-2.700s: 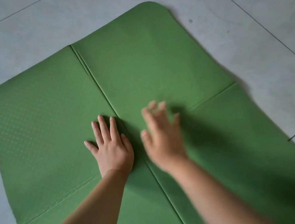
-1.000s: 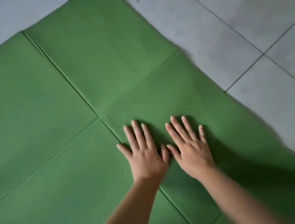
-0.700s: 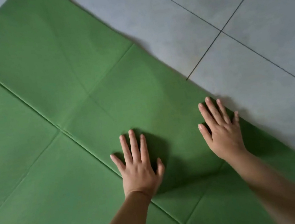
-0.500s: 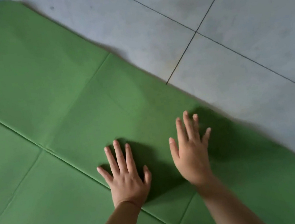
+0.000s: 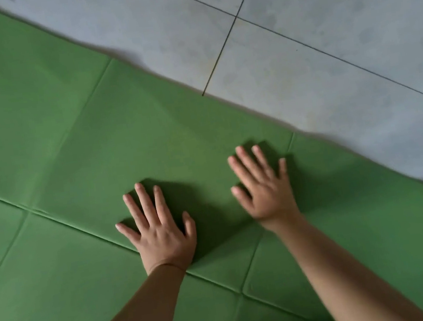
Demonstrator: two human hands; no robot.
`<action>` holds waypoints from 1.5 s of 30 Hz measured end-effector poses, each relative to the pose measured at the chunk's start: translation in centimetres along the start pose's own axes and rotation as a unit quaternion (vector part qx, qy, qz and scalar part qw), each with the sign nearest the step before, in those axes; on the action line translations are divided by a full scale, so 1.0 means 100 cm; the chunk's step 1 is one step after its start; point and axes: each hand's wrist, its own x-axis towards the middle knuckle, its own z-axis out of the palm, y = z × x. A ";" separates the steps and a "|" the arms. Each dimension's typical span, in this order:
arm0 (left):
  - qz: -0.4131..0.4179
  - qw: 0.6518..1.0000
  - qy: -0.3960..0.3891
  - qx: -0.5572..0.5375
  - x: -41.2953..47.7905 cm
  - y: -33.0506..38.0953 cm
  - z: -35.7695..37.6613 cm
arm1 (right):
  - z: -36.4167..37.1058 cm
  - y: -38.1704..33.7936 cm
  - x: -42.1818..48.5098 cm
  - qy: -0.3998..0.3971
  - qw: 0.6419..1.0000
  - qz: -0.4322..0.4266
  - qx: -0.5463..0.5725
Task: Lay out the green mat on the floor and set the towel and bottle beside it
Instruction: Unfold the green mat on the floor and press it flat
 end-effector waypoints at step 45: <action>-0.067 0.992 -0.104 -0.002 -0.126 0.328 0.112 | -0.013 0.227 -0.193 -0.013 0.933 0.312 0.181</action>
